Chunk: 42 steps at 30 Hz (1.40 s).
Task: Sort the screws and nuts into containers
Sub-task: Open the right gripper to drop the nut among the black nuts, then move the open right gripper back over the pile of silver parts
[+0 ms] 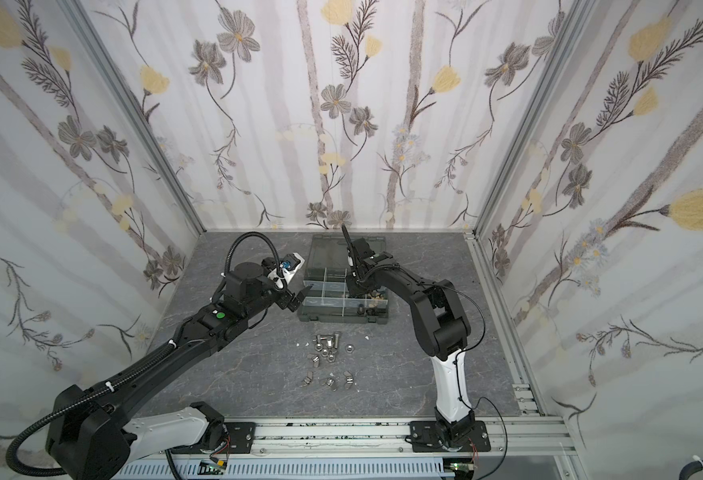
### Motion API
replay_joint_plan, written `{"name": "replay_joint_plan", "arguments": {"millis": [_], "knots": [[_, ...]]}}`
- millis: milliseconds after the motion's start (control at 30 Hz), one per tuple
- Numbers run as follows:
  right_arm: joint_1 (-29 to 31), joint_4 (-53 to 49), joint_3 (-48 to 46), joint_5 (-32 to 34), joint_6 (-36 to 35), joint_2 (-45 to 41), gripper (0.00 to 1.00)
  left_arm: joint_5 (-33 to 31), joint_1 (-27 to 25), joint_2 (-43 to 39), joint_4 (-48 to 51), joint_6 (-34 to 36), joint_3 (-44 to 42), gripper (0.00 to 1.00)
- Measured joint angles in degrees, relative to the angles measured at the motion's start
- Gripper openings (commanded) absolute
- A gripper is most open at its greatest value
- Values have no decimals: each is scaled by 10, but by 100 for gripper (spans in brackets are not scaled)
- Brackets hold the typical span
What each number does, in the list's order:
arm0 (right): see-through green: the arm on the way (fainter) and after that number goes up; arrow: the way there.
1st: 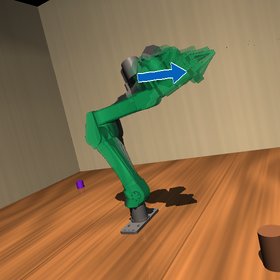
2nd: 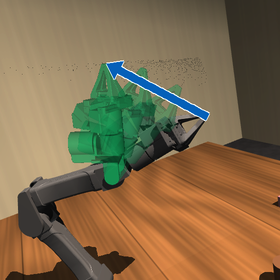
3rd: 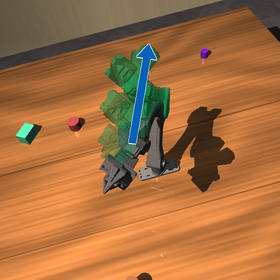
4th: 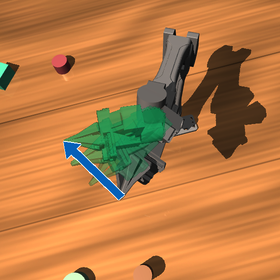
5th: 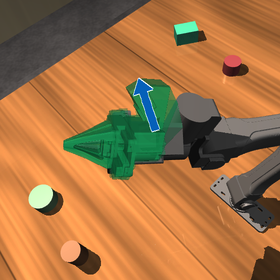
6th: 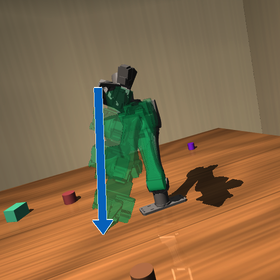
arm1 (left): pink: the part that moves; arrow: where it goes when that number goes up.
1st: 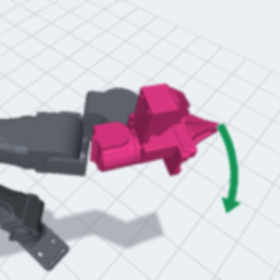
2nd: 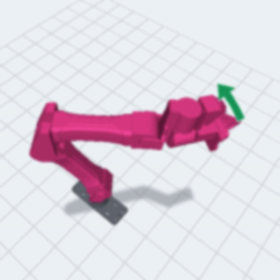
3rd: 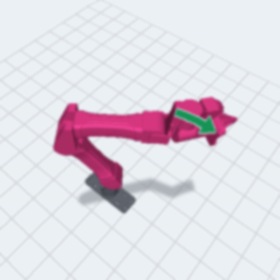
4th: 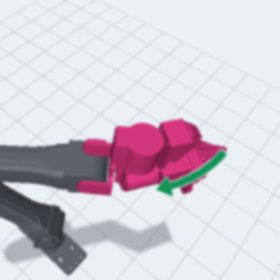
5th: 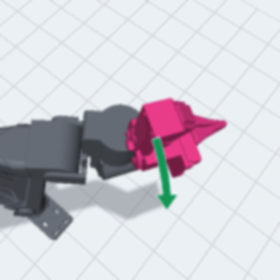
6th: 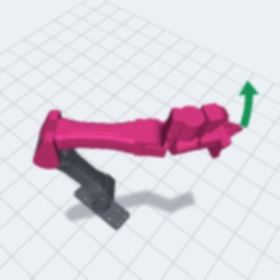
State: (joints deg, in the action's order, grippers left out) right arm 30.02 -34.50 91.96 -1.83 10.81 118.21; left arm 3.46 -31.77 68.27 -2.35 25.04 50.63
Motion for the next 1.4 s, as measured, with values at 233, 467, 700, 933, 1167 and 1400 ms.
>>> {"name": "replay_joint_plan", "arguments": {"millis": [233,467,700,933,1167,1400], "knots": [[3,2,2,-6,0,3,27,-4,2,-5,5,7,4,100],[4,1,4,-6,-4,-6,28,-5,2,-6,5,17,5,100],[8,-2,-49,13,0,-88,36,-4,2,-10,7,20,6,100],[65,-15,-178,22,59,-207,42,-5,1,-10,9,26,17,100],[127,-5,-284,6,150,-259,52,2,0,-21,10,26,19,100],[162,22,-306,-37,203,-236,56,17,-1,-29,32,26,24,100]]}}
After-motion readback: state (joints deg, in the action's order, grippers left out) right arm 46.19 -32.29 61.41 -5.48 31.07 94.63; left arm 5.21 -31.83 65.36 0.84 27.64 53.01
